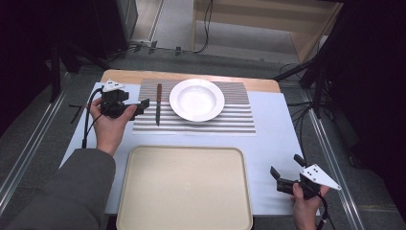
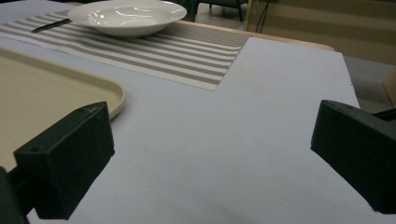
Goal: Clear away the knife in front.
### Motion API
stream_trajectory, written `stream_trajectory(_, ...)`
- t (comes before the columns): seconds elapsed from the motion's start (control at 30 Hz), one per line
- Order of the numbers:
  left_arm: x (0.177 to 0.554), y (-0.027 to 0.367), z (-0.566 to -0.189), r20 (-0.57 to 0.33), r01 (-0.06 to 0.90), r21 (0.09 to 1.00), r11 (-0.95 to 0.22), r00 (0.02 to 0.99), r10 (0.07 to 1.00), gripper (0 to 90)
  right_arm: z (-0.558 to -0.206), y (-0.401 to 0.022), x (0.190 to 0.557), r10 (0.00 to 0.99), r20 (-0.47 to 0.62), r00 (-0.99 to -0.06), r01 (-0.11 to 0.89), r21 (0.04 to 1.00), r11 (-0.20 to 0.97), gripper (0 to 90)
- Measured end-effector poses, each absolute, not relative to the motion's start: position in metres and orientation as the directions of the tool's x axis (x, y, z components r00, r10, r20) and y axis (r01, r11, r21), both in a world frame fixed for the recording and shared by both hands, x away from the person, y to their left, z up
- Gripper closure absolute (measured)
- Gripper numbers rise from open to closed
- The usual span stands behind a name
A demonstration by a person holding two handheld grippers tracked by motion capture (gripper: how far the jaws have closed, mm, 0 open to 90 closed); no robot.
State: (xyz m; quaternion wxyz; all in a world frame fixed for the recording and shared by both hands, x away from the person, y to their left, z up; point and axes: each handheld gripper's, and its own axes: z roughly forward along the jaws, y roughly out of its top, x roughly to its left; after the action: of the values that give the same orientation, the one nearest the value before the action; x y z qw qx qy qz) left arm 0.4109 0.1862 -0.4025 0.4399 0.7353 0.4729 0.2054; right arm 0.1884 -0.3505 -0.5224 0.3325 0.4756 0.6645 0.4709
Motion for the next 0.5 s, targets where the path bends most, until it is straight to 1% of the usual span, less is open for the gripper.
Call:
stream_trajectory(0.07, 0.417, 0.181, -0.403, -0.111, 0.525, 0.834, -0.172, 0.464, 0.879, 17.0, -0.522, -0.35, 0.188, 0.945, 0.005, -0.326, 0.318, 0.942, 0.105, 0.0)
stream_trajectory(0.3, 0.442, 0.162, -0.405, -0.103, 0.561, 0.806, -0.19, 0.449, 0.888, 20.1, -0.523, -0.35, 0.188, 0.947, 0.003, -0.321, 0.316, 0.943, 0.104, 0.0)
stream_trajectory(0.33, 0.45, 0.158, -0.406, -0.103, 0.572, 0.797, -0.191, 0.44, 0.892, 22.0, -0.523, -0.351, 0.188, 0.948, 0.009, -0.319, 0.317, 0.944, 0.097, 0.0)
stream_trajectory(0.47, 0.461, 0.152, -0.407, -0.106, 0.589, 0.785, -0.191, 0.431, 0.896, 24.4, -0.523, -0.351, 0.188, 0.948, 0.009, -0.318, 0.317, 0.944, 0.097, 0.0)
stream_trajectory(0.5, 0.467, 0.148, -0.41, -0.109, 0.598, 0.779, -0.187, 0.424, 0.899, 26.8, -0.523, -0.35, 0.188, 0.948, 0.006, -0.317, 0.317, 0.943, 0.1, 0.0)
